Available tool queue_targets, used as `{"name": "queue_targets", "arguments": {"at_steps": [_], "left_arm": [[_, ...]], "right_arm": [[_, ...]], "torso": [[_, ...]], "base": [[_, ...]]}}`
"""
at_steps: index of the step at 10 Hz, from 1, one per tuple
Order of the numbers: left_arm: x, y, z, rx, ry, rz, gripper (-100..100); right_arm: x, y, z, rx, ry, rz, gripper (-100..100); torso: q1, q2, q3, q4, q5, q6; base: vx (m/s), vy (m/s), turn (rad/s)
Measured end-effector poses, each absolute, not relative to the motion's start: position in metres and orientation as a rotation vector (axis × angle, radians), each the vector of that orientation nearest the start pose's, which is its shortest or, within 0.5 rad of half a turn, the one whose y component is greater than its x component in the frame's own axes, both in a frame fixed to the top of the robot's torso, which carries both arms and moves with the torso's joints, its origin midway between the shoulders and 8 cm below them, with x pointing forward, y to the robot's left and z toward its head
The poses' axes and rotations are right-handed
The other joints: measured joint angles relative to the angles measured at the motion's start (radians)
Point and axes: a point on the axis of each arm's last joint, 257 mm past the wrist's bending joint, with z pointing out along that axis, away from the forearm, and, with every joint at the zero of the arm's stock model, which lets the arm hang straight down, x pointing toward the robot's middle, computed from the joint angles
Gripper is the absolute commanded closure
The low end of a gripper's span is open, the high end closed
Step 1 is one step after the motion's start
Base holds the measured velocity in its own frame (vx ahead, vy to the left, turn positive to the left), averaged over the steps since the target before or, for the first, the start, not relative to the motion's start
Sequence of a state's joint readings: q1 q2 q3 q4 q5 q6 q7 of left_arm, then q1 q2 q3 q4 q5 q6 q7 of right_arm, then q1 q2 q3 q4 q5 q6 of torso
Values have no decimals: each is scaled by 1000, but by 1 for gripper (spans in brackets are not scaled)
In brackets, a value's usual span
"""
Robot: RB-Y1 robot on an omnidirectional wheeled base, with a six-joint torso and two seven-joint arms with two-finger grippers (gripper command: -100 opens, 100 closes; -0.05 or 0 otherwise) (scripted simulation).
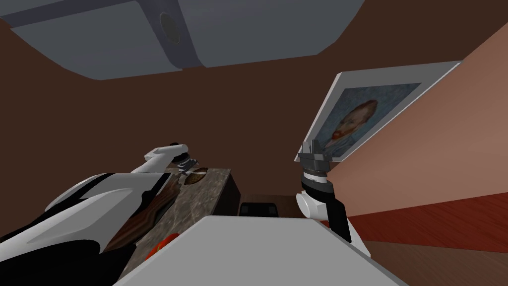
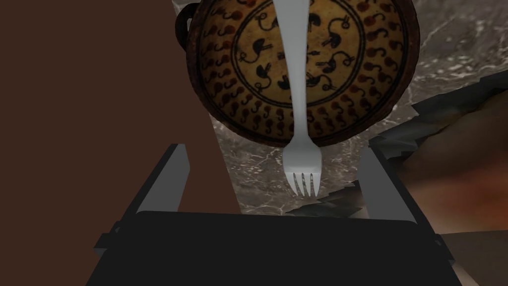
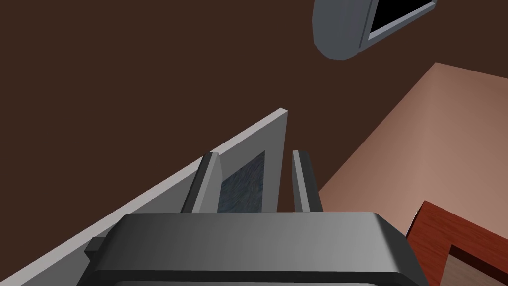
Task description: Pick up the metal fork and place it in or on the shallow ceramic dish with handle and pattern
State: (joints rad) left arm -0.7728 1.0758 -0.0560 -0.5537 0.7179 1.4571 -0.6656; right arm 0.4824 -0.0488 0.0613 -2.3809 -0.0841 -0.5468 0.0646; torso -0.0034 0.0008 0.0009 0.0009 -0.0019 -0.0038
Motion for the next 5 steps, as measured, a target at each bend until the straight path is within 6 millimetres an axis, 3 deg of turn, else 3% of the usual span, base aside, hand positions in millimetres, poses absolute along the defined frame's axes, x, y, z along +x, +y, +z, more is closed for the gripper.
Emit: {"name": "queue_targets", "arguments": {"at_steps": [5], "left_arm": [[396,648,-225,-1972,2153,121,0]], "right_arm": [[315,-257,80,534,502,1402,0]], "torso": [[1,1,1,0,0,0]], "base": [[0,0,0]]}}
